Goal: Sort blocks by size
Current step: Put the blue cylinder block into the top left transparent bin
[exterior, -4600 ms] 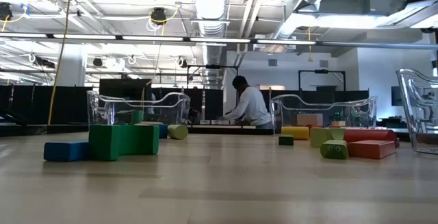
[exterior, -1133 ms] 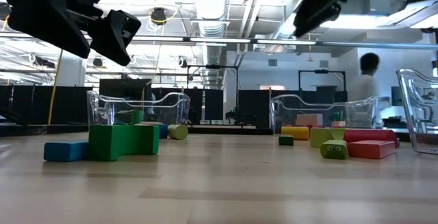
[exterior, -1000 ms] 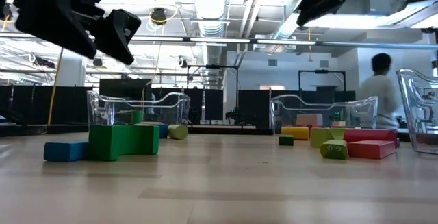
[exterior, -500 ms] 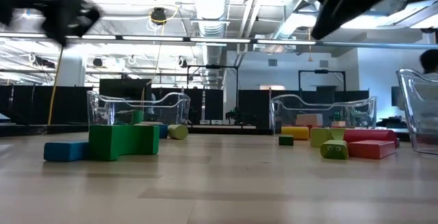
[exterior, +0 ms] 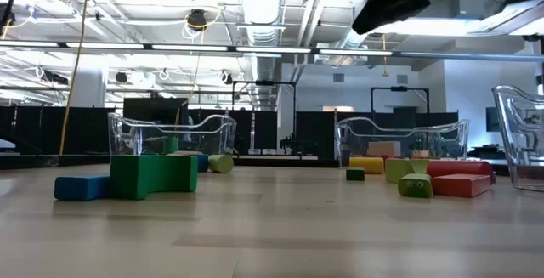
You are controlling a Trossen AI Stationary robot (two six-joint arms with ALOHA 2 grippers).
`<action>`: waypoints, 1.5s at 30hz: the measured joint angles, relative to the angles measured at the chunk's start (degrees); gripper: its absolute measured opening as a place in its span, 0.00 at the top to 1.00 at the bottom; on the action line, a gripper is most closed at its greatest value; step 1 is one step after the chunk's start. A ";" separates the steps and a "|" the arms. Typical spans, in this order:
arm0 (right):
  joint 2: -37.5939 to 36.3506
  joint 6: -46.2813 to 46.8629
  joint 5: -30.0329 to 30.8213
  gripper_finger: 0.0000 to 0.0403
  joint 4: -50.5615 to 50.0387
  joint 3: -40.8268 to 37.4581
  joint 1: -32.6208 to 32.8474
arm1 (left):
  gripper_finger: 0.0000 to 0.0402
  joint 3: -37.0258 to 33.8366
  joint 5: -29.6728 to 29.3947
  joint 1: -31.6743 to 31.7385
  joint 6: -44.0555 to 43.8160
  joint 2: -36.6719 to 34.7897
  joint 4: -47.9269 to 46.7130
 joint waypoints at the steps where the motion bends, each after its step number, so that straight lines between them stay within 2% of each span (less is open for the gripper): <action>1: 0.00 0.00 0.00 0.42 0.29 0.00 0.00 | 0.48 0.00 -0.04 -0.33 -0.69 1.06 -0.46; 11: 0.00 -0.11 -0.02 0.42 0.91 0.00 0.04 | 0.48 0.00 -0.50 -0.57 1.29 12.81 -1.59; 17: 0.00 -0.01 -0.02 0.42 0.88 0.00 0.04 | 0.50 0.17 -1.31 -0.57 2.64 16.14 -1.06; 24: 0.00 0.11 -0.02 0.42 0.87 0.00 0.07 | 0.69 -0.02 -2.19 0.25 6.48 15.37 0.28; 27: 0.00 0.15 -0.02 0.42 0.89 0.00 0.07 | 0.70 -0.07 -2.69 1.03 9.07 15.36 1.43; 37: 0.07 -0.42 -0.04 0.42 3.01 0.00 0.07 | 0.70 -0.09 -10.08 5.92 18.42 15.12 3.21; 45: 0.20 -8.12 -0.02 0.42 9.43 0.00 0.17 | 0.70 -0.11 -17.81 12.28 31.82 8.13 8.01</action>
